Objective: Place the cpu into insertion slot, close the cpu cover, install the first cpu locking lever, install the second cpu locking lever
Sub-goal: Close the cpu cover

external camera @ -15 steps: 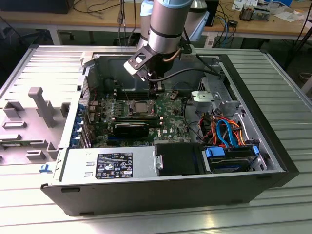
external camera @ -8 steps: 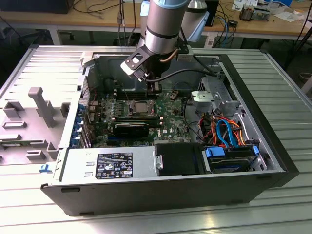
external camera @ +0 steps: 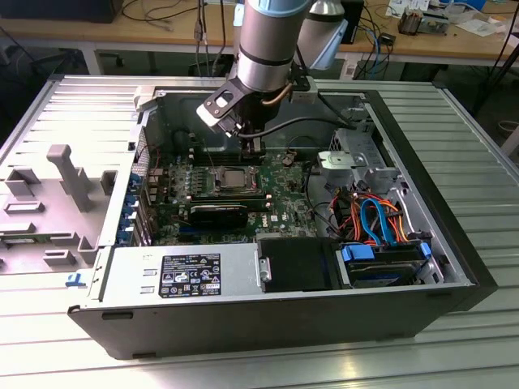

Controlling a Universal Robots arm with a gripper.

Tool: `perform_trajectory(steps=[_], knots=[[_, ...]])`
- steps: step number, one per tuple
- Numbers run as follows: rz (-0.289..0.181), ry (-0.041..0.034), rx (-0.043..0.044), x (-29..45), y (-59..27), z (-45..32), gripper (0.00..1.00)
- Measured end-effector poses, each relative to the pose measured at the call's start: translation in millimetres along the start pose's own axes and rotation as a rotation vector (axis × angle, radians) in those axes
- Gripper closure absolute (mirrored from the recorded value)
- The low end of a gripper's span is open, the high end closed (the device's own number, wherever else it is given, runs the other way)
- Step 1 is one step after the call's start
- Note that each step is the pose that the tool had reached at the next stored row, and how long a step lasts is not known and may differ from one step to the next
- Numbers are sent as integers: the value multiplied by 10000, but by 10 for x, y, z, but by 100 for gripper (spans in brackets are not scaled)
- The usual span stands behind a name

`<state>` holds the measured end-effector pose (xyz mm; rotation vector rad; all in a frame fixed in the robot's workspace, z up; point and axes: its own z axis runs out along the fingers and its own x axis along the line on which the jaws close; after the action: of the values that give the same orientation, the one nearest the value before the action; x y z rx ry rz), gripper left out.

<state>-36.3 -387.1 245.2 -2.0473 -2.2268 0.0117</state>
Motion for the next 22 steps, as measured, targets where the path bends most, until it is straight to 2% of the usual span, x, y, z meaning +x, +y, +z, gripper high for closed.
perform_trajectory(steps=[1, 2, 3, 8, 12, 15, 18, 22], knots=[[0, 0, 0, -3, -40, 61, 89], [1, 0, 0, -2, -141, 211, 89], [0, 0, 0, 4, -177, 300, 89], [0, 0, -2, 9, -269, 399, 89], [2, -15, 5, 3, -271, 451, 89], [5, -24, 2, 4, -268, 457, 89], [-2, 2, -18, 11, -265, 412, 89], [2, -19, 10, 13, -258, 322, 89]])
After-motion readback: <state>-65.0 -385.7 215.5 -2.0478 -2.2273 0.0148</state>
